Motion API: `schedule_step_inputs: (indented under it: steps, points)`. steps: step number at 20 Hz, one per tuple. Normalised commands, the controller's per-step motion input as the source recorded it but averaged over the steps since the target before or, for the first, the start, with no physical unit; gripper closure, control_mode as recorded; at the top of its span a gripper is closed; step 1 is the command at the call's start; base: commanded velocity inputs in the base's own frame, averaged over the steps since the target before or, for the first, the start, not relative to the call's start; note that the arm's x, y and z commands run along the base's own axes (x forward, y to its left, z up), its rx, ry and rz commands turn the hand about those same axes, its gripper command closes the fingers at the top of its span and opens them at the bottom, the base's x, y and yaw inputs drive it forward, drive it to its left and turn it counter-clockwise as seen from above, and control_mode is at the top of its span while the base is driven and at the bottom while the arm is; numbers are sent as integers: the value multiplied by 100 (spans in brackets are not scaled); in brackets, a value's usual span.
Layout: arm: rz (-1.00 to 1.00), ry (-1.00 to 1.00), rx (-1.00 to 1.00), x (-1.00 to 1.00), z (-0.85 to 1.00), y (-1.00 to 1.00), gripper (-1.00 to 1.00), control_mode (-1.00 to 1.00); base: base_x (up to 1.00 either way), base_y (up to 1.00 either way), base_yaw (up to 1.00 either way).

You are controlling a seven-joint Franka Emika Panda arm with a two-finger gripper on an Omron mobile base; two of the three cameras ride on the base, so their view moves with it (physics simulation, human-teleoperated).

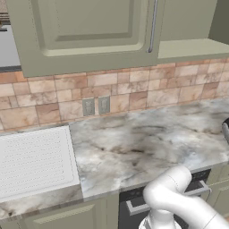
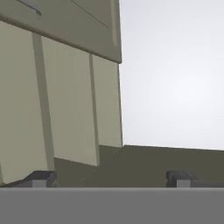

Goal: Pick up the dish brush and soap dispenser from the sink, and place them back in the cabinet, and close the cabinet doors.

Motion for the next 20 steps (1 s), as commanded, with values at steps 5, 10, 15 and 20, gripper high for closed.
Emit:
schedule_step_inputs:
  steps: [5, 10, 15, 20]
  points:
    - [0, -8, 0, -4, -26, -26, -100, -100, 0, 0, 0]
    - [0, -9, 0, 0, -21, -26, -100, -100, 0, 0, 0]
    - [0, -8, 0, -3, -26, -21, -100, -100, 0, 0, 0]
    - [0, -9, 0, 0, -27, -6, -100, -100, 0, 0, 0]
